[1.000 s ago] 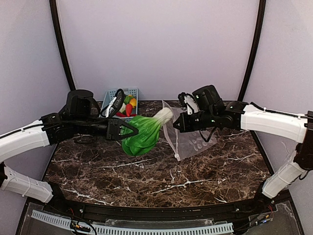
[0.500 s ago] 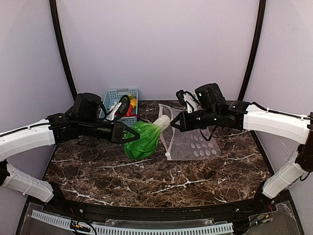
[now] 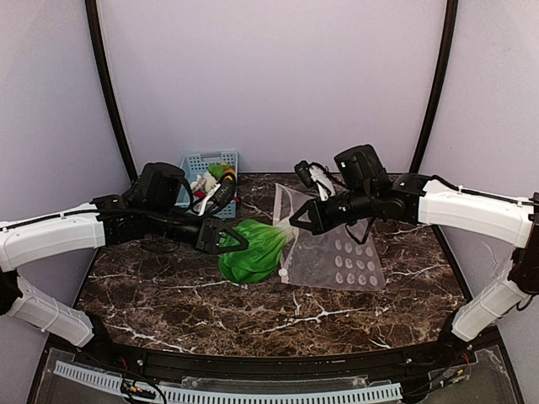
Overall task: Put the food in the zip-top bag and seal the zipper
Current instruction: Place the fake vegetable in the zipper food storage bag.
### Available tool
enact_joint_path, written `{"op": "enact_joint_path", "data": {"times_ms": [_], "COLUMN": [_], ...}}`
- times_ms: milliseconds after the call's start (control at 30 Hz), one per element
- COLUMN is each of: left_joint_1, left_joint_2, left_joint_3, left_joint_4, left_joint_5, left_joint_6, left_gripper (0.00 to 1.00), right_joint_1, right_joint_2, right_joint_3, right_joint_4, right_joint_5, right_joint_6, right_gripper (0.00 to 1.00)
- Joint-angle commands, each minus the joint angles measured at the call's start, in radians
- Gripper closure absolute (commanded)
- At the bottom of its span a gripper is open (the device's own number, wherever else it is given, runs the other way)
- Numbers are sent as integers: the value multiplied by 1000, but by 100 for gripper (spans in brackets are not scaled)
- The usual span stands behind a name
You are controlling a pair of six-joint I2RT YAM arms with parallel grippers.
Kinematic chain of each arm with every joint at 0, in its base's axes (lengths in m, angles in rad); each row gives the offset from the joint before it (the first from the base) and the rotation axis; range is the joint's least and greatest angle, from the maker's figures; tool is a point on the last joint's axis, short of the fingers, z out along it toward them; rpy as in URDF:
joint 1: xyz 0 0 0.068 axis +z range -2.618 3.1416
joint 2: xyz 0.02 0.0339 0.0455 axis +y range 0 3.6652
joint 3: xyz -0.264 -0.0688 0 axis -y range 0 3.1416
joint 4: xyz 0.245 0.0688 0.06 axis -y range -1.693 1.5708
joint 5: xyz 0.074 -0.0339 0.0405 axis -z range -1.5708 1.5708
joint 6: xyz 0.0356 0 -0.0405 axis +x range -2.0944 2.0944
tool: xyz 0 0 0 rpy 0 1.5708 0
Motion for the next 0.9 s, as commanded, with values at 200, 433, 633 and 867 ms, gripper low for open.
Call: {"op": "enact_joint_path", "data": {"times_ms": [200, 433, 633, 867], "left_joint_1": [-6, -6, -6, -18], "left_joint_2": [8, 44, 63, 81], "left_joint_3": [68, 82, 85, 69], "left_joint_4": [-62, -24, 26, 142], "left_joint_5": [99, 81, 68, 35], "left_joint_6": [128, 112, 84, 14], "left_gripper": [99, 99, 99, 99], "right_joint_1": [4, 5, 5, 5], "right_joint_2": [-18, -44, -44, -12], "right_joint_3": [-8, -35, -58, -63], "right_joint_4": [-13, 43, 96, 162], "right_joint_5": [-210, -347, -388, -425], "right_joint_6": [-156, -153, -113, -80], "right_gripper": [100, 100, 100, 100]}}
